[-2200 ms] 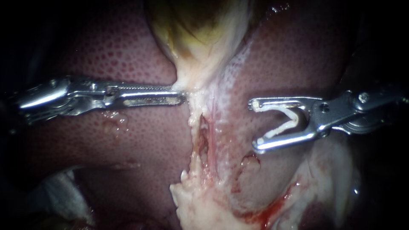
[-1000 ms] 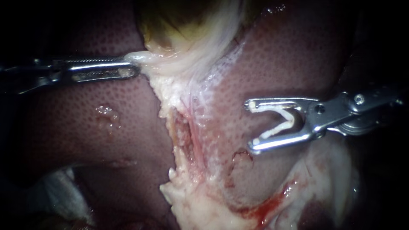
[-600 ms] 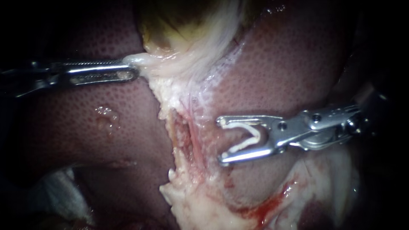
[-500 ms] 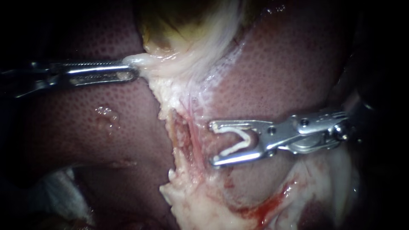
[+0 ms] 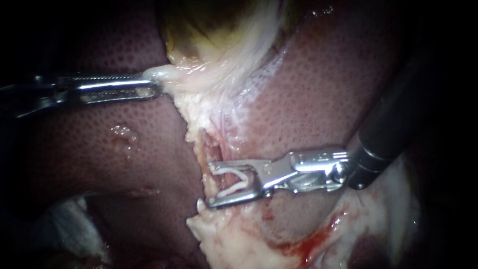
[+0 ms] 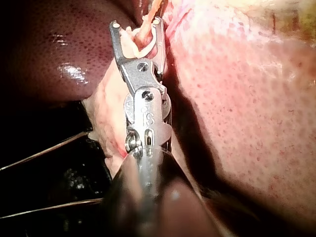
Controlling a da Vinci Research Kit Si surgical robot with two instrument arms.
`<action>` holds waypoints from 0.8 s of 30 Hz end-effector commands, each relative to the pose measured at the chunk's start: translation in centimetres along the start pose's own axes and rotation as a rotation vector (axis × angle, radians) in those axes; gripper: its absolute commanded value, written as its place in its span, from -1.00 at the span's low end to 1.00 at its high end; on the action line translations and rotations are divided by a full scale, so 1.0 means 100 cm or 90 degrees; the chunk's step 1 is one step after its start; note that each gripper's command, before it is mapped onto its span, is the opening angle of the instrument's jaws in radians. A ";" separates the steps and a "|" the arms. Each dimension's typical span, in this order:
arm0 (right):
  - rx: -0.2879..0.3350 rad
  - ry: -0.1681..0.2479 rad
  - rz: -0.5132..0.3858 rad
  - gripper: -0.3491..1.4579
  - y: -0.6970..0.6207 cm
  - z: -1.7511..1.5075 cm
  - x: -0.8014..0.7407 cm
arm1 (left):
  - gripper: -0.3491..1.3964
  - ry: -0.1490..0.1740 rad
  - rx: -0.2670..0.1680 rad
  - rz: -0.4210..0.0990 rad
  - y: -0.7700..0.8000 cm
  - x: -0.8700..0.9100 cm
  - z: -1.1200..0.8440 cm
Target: Clipping first clip left tube
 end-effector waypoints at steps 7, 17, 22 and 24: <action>0.007 -0.001 0.005 -0.02 0.0006 0.0012 0.0000 | -1.00 0.000 -0.001 0.000 0.0004 0.0001 0.0001; 0.047 -0.009 0.023 -0.03 -0.0004 0.0036 -0.0006 | -1.00 0.000 0.000 0.000 0.0005 0.0001 0.0003; 0.048 -0.011 0.027 -0.03 0.0000 0.0045 -0.0012 | -1.00 0.000 -0.002 0.000 0.0005 0.0001 0.0004; 0.049 -0.012 0.030 -0.03 0.0002 0.0048 -0.0014 | -1.00 0.000 -0.001 0.000 0.0005 0.0000 0.0005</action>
